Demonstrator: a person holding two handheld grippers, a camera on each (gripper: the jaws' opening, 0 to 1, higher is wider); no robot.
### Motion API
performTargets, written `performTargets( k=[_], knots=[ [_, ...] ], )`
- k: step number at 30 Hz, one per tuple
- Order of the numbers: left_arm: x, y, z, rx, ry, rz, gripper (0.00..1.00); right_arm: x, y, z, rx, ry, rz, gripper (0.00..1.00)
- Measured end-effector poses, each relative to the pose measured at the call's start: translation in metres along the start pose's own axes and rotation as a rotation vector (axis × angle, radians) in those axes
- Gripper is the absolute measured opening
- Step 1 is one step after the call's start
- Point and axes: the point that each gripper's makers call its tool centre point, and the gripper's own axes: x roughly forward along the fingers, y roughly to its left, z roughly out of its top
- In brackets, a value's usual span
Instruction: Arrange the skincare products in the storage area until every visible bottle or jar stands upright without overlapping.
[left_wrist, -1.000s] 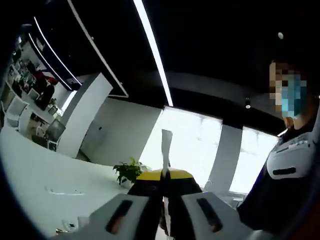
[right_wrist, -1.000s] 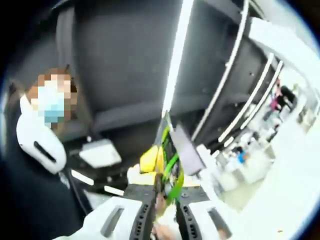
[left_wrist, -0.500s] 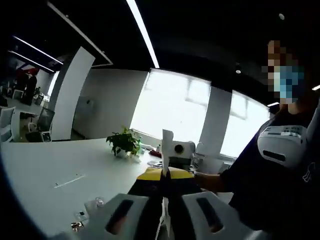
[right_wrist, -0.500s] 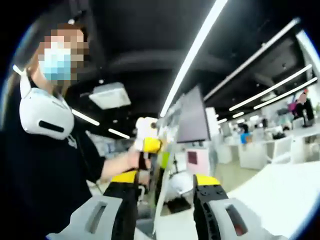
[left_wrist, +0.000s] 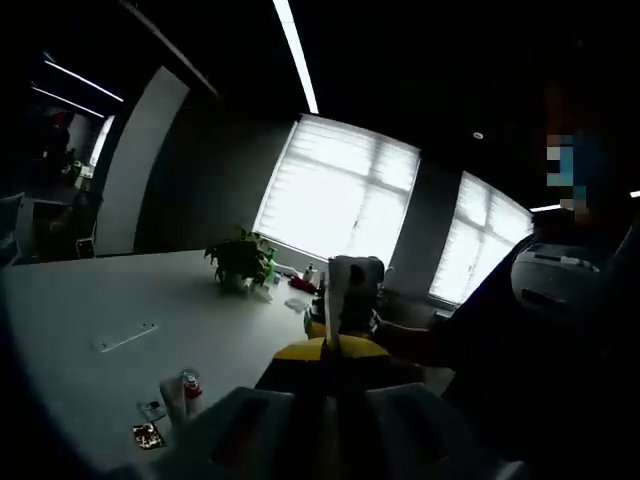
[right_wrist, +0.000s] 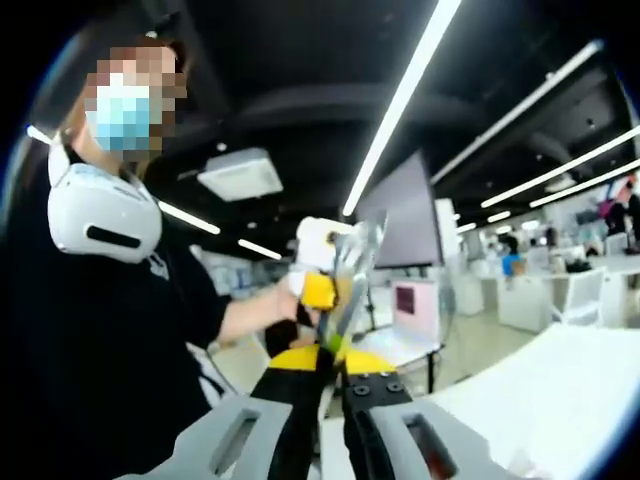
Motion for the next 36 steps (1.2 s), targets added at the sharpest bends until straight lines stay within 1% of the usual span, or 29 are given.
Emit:
performTargets(
  k=[1, 2, 3, 4, 5, 7, 11, 13, 14, 15, 16, 18, 20, 22, 23, 25, 26, 29, 30, 32, 34, 36],
  knots=[
    [0.000, 0.000, 0.000, -0.005, -0.001, -0.003, 0.03, -0.001, -0.002, -0.001, 0.004, -0.002, -0.003, 0.00],
    [0.000, 0.000, -0.001, -0.004, -0.003, -0.003, 0.03, -0.002, -0.007, -0.001, 0.026, -0.008, -0.020, 0.00],
    [0.001, 0.000, -0.002, -0.007, -0.006, 0.001, 0.03, -0.003, -0.008, -0.002, 0.043, -0.010, -0.015, 0.00],
    [0.002, 0.001, -0.003, -0.010, -0.006, 0.003, 0.03, -0.004, -0.008, -0.003, 0.082, -0.010, -0.013, 0.00],
    [0.002, 0.001, -0.004, -0.016, -0.008, 0.004, 0.03, -0.005, -0.011, -0.004, 0.077, -0.014, -0.018, 0.00],
    [0.001, 0.001, -0.003, 0.006, -0.028, 0.001, 0.04, -0.006, -0.012, -0.004, 0.066, -0.028, -0.029, 0.00],
    [0.001, -0.003, -0.006, 0.009, -0.058, -0.023, 0.05, -0.009, -0.013, -0.005, 0.096, -0.041, -0.026, 0.00],
    [0.000, -0.004, -0.008, 0.018, -0.071, -0.025, 0.09, -0.009, -0.015, -0.007, 0.109, -0.040, -0.028, 0.00],
    [0.000, -0.005, -0.010, 0.028, -0.071, -0.021, 0.13, -0.010, -0.017, -0.009, 0.116, -0.040, -0.035, 0.00],
    [0.001, -0.004, -0.014, 0.040, -0.060, -0.010, 0.17, -0.010, -0.018, -0.010, 0.120, -0.042, -0.038, 0.00],
    [0.001, -0.004, -0.018, 0.045, -0.045, -0.006, 0.19, -0.011, -0.021, -0.009, 0.141, -0.055, -0.044, 0.00],
    [0.003, -0.004, -0.028, 0.054, -0.024, 0.003, 0.20, -0.012, -0.022, -0.007, 0.176, -0.084, -0.036, 0.00],
    [0.003, -0.002, -0.035, 0.033, -0.016, 0.003, 0.18, -0.013, -0.023, -0.007, 0.189, -0.093, -0.033, 0.00],
    [0.002, 0.001, -0.036, 0.007, -0.035, 0.014, 0.14, -0.011, -0.022, -0.008, 0.197, -0.092, -0.030, 0.00],
    [0.001, 0.005, -0.036, -0.005, -0.049, 0.029, 0.11, -0.010, -0.022, -0.009, 0.201, -0.092, -0.030, 0.00],
    [-0.001, 0.008, -0.037, -0.007, -0.055, 0.038, 0.06, -0.008, -0.020, -0.010, 0.210, -0.089, -0.028, 0.00],
    [-0.002, 0.010, -0.038, -0.013, -0.057, 0.042, 0.06, -0.008, -0.020, -0.011, 0.211, -0.087, -0.030, 0.00],
    [-0.003, 0.014, -0.040, -0.072, -0.065, 0.051, 0.05, -0.007, -0.022, -0.014, 0.223, -0.081, -0.035, 0.00],
    [-0.003, 0.015, -0.040, -0.080, -0.070, 0.053, 0.05, -0.007, -0.022, -0.015, 0.224, -0.080, -0.036, 0.00],
    [-0.005, 0.018, -0.043, -0.108, -0.075, 0.062, 0.04, -0.006, -0.024, -0.017, 0.230, -0.073, -0.046, 0.00],
    [-0.006, 0.021, -0.047, -0.157, -0.080, 0.066, 0.04, -0.004, -0.025, -0.021, 0.238, -0.065, -0.049, 0.00],
    [-0.008, 0.024, -0.050, -0.173, -0.086, 0.065, 0.04, -0.002, -0.025, -0.024, 0.241, -0.066, -0.051, 0.00]
  ],
)
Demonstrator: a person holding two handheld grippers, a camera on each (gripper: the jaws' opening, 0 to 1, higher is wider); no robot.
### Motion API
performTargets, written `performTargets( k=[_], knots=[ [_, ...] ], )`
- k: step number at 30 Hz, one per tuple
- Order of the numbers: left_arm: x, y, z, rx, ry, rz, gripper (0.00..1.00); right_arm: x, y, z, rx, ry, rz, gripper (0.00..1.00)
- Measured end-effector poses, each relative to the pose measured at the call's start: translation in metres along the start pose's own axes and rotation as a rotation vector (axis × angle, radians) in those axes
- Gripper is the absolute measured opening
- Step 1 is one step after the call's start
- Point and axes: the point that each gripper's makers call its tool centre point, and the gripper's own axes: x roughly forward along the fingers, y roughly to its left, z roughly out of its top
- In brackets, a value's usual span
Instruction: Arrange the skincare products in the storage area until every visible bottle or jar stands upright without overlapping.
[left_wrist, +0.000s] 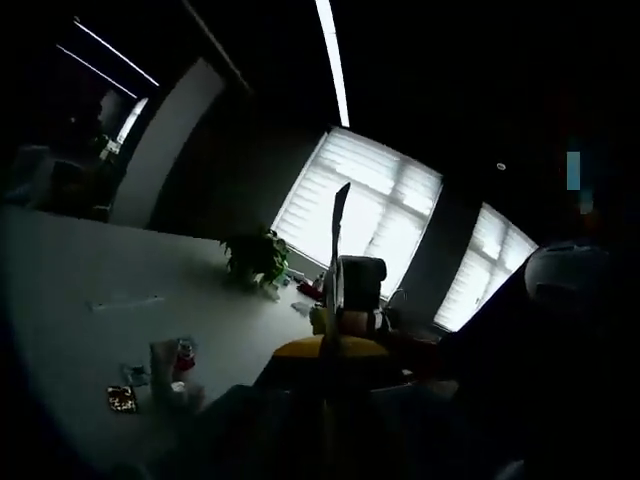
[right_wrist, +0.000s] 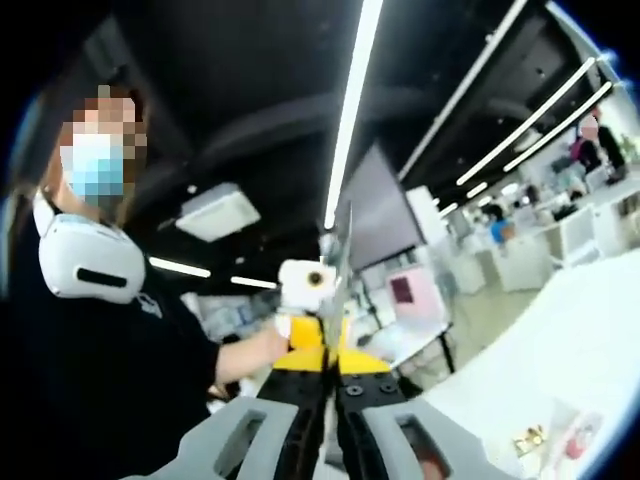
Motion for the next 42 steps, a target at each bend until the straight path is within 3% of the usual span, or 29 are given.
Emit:
performTargets(
  k=[8, 13, 17, 21, 28, 31, 38, 42],
  knots=[
    [-0.001, 0.003, -0.005, -0.068, -0.007, -0.011, 0.03, 0.004, -0.002, -0.006, -0.072, 0.013, -0.026, 0.01],
    [-0.001, 0.006, -0.014, -0.099, 0.006, -0.012, 0.03, 0.000, -0.001, -0.009, -0.077, 0.020, -0.036, 0.13],
    [-0.004, 0.015, -0.023, -0.129, 0.014, 0.005, 0.03, -0.005, -0.010, -0.017, -0.095, 0.053, -0.097, 0.27],
    [-0.009, 0.025, -0.028, -0.186, -0.005, 0.021, 0.03, -0.009, -0.014, -0.030, -0.077, 0.093, -0.132, 0.50],
    [-0.017, 0.036, -0.037, -0.248, -0.030, 0.053, 0.03, -0.010, -0.022, -0.056, -0.148, 0.184, -0.188, 0.92],
    [-0.021, 0.041, -0.041, -0.279, -0.038, 0.064, 0.03, -0.009, -0.023, -0.060, -0.156, 0.188, -0.187, 0.99],
    [-0.027, 0.054, -0.056, -0.383, -0.055, 0.099, 0.03, -0.009, -0.032, -0.069, -0.163, 0.207, -0.207, 0.99],
    [-0.029, 0.066, -0.074, -0.412, -0.018, 0.141, 0.03, -0.012, -0.034, -0.070, -0.156, 0.207, -0.215, 0.99]
  ],
)
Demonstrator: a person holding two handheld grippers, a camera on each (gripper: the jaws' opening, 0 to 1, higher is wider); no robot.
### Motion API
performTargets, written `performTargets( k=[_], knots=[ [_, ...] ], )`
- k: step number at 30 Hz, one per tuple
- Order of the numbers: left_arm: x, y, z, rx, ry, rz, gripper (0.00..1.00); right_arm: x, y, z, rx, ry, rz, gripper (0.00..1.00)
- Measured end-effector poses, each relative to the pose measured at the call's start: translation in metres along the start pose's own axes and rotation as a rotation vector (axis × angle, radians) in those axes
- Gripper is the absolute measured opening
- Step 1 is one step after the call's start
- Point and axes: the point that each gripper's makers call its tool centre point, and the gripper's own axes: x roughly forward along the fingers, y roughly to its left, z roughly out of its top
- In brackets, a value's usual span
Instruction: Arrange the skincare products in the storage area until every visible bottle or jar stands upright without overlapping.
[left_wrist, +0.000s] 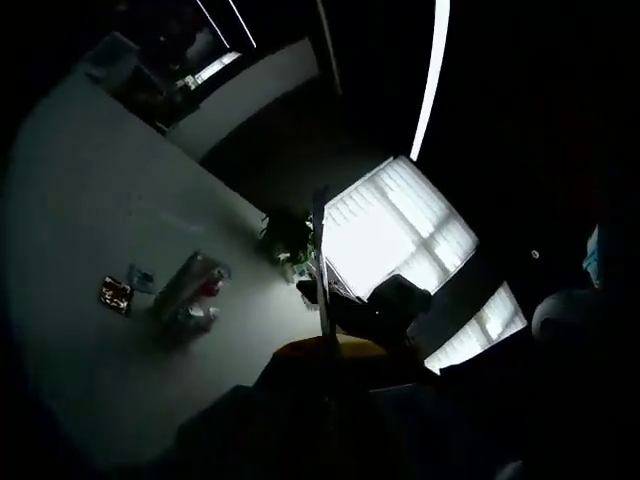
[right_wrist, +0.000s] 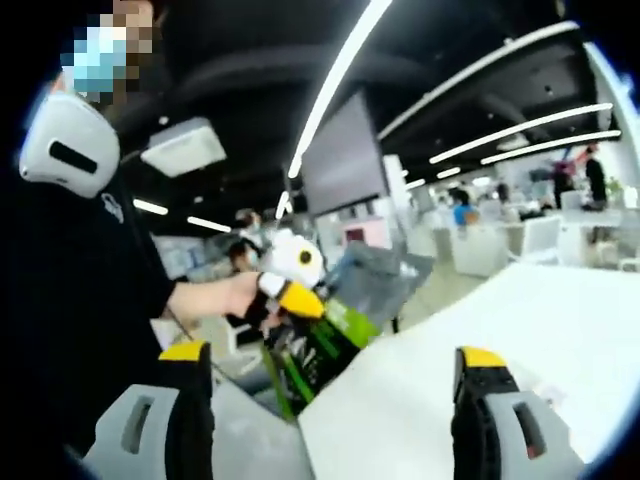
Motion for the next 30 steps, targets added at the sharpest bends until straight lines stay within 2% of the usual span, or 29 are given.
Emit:
performTargets(
  k=[8, 9, 18, 24, 30],
  knots=[
    [0.000, 0.033, -0.013, -0.085, 0.005, 0.050, 0.03, -0.009, -0.012, -0.008, 0.010, 0.016, -0.046, 0.99],
    [0.001, 0.043, -0.017, -0.111, 0.018, 0.070, 0.03, -0.012, -0.015, -0.009, 0.024, 0.010, -0.057, 0.99],
    [0.007, 0.085, -0.043, -0.184, 0.076, 0.133, 0.02, -0.026, -0.028, -0.014, 0.055, -0.002, -0.104, 0.99],
    [0.012, 0.129, -0.067, -0.231, 0.130, 0.211, 0.02, -0.040, -0.039, -0.013, 0.080, -0.028, -0.153, 0.99],
    [0.015, 0.157, -0.080, -0.294, 0.144, 0.231, 0.02, -0.060, -0.053, -0.018, 0.078, -0.007, -0.210, 0.99]
  ],
)
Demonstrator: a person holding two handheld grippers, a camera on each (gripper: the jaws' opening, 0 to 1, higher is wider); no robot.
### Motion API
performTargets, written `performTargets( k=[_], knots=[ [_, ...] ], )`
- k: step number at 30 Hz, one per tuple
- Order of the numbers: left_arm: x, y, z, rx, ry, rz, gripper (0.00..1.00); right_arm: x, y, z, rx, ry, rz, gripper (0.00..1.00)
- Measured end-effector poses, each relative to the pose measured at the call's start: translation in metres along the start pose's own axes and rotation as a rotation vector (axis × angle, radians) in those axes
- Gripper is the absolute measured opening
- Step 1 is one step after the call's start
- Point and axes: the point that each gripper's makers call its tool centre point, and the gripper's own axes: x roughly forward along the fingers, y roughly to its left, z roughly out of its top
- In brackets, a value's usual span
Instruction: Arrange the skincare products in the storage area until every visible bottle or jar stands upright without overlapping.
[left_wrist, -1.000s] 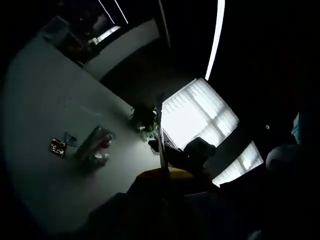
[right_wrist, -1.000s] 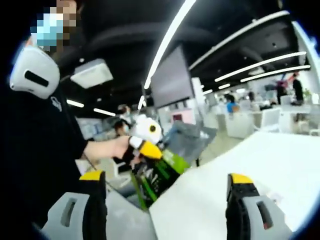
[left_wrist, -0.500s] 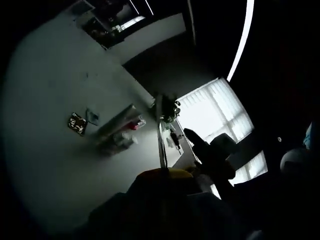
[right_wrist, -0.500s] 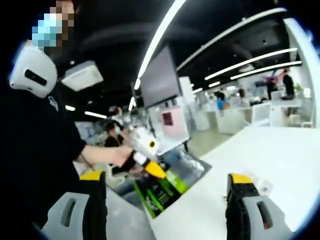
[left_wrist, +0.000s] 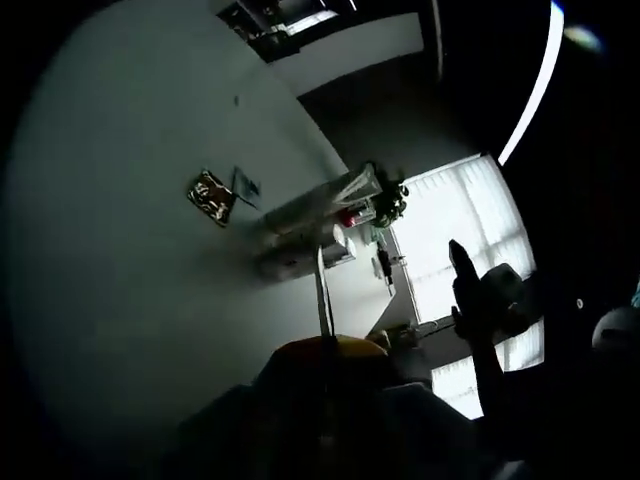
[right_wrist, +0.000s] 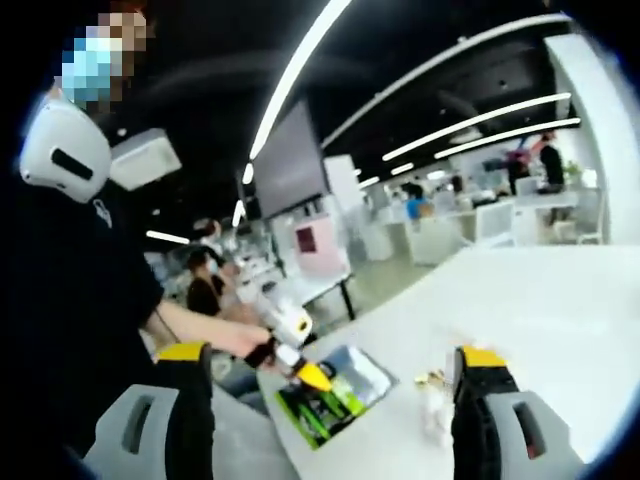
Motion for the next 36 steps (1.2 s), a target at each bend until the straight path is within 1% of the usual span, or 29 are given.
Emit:
performTargets(
  k=[5, 7, 12, 14, 17, 23, 27, 35, 36],
  knots=[
    [0.008, 0.020, 0.002, -0.025, 0.010, 0.032, 0.02, -0.014, -0.014, 0.000, 0.009, -0.007, -0.048, 0.99],
    [0.011, 0.029, 0.005, -0.038, 0.013, 0.046, 0.02, -0.019, -0.020, -0.004, 0.009, 0.014, -0.064, 0.99],
    [0.019, 0.045, 0.009, -0.056, 0.035, 0.073, 0.02, -0.032, -0.034, -0.006, 0.018, 0.029, -0.102, 0.99],
    [0.021, 0.053, 0.011, -0.067, 0.042, 0.084, 0.02, -0.034, -0.036, -0.007, 0.018, 0.033, -0.107, 0.99],
    [0.025, 0.062, 0.013, -0.081, 0.051, 0.098, 0.02, -0.036, -0.040, -0.010, 0.019, 0.057, -0.110, 0.99],
    [0.032, 0.072, 0.023, -0.088, 0.044, 0.114, 0.02, -0.041, -0.048, -0.009, 0.022, 0.073, -0.119, 0.99],
    [0.035, 0.078, 0.024, -0.087, 0.061, 0.138, 0.02, -0.042, -0.053, -0.010, 0.033, 0.068, -0.130, 0.99],
    [0.039, 0.088, 0.028, -0.092, 0.077, 0.159, 0.02, -0.040, -0.055, -0.016, 0.048, 0.085, -0.131, 0.99],
    [0.041, 0.089, 0.030, -0.100, 0.074, 0.153, 0.02, -0.040, -0.056, -0.017, 0.050, 0.086, -0.131, 0.99]
  ],
)
